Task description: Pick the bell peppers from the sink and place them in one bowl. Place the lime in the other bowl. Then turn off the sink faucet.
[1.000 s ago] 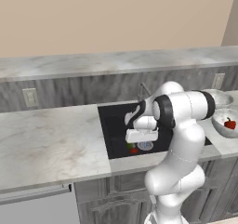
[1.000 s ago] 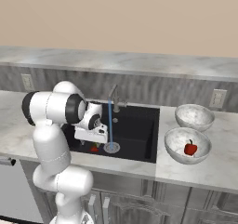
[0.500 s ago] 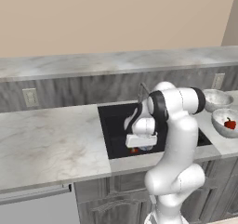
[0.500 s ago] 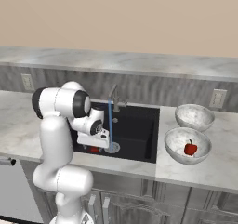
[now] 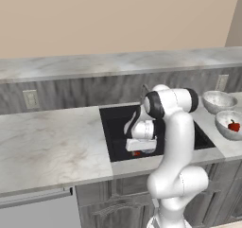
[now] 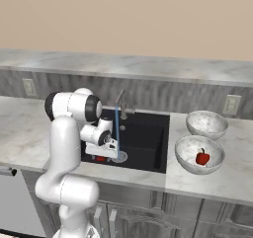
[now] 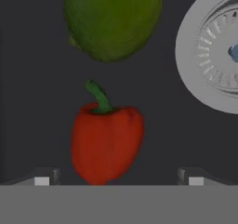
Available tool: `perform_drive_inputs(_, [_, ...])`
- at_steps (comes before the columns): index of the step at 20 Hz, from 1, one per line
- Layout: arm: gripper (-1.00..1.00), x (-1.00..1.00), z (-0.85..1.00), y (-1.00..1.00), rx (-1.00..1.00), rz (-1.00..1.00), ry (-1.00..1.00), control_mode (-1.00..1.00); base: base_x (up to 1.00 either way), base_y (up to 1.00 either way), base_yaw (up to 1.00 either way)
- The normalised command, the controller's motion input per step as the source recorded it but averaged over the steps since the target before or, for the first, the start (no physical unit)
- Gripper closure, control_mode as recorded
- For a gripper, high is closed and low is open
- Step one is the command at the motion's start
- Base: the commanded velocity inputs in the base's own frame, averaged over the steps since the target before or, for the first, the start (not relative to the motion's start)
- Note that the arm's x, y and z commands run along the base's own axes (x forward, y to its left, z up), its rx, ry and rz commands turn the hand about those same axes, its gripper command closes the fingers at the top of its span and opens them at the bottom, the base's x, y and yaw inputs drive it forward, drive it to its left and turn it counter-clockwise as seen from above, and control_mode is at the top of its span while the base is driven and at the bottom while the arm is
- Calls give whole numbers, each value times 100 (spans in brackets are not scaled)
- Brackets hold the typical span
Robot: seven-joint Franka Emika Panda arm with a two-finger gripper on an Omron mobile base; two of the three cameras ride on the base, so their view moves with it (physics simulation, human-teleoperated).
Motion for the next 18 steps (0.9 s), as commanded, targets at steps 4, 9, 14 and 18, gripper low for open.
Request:
perform_drive_inputs(4, [-100,33,-35,0,0,0,0,-100,0,0,0])
perform_drive_inputs(9, [-100,17,-38,0,0,0,0,-100,0,0,0])
perform_drive_inputs(14, [-100,16,-39,0,0,0,0,-100,0,0,0])
perform_drive_inputs(18, [-100,16,-45,0,0,0,0,-100,0,0,0])
